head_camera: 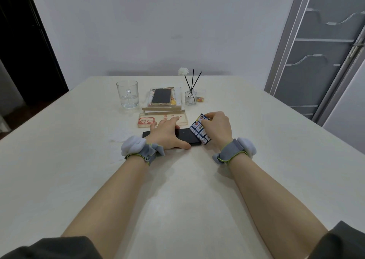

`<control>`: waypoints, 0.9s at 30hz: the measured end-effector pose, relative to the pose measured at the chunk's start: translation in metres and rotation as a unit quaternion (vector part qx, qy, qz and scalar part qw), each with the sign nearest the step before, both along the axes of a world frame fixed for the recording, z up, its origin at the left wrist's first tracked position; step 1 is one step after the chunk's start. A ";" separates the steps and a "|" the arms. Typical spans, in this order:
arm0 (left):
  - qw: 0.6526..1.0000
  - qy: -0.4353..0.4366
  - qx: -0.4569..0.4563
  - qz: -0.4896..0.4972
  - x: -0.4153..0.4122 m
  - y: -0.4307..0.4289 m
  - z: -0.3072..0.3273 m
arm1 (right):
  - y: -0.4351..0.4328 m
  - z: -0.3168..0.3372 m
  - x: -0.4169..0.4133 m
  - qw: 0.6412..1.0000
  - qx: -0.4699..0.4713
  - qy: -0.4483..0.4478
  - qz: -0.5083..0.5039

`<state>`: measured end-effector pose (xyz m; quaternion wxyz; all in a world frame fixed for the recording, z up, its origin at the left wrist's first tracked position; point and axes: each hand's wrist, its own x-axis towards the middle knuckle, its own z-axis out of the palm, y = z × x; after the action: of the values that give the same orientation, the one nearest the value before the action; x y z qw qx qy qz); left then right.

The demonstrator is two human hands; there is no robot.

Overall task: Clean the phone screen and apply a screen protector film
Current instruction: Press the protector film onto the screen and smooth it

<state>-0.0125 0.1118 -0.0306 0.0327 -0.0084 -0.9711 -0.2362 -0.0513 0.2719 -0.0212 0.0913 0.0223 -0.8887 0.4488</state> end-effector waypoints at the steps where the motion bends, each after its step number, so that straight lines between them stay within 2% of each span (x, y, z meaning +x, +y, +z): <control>1: 1.000 -0.001 0.000 -0.001 0.000 0.000 0.000 | 0.002 0.000 0.000 1.000 -0.008 0.004 -0.010; 5: 1.000 -0.004 0.001 -0.005 -0.001 -0.001 0.000 | 0.008 0.002 -0.001 0.998 -0.038 0.008 -0.040; 13: 1.000 -0.007 -0.004 -0.006 -0.001 -0.003 0.001 | 0.006 0.001 0.000 0.999 -0.032 0.004 -0.030; 27: 1.000 -0.009 0.003 -0.008 0.000 -0.003 0.002 | -0.007 -0.001 0.003 0.999 0.020 0.003 0.048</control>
<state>-0.0125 0.1090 -0.0284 0.0225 -0.0137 -0.9705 -0.2396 -0.0487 0.2645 -0.0222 0.0722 0.0684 -0.8951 0.4346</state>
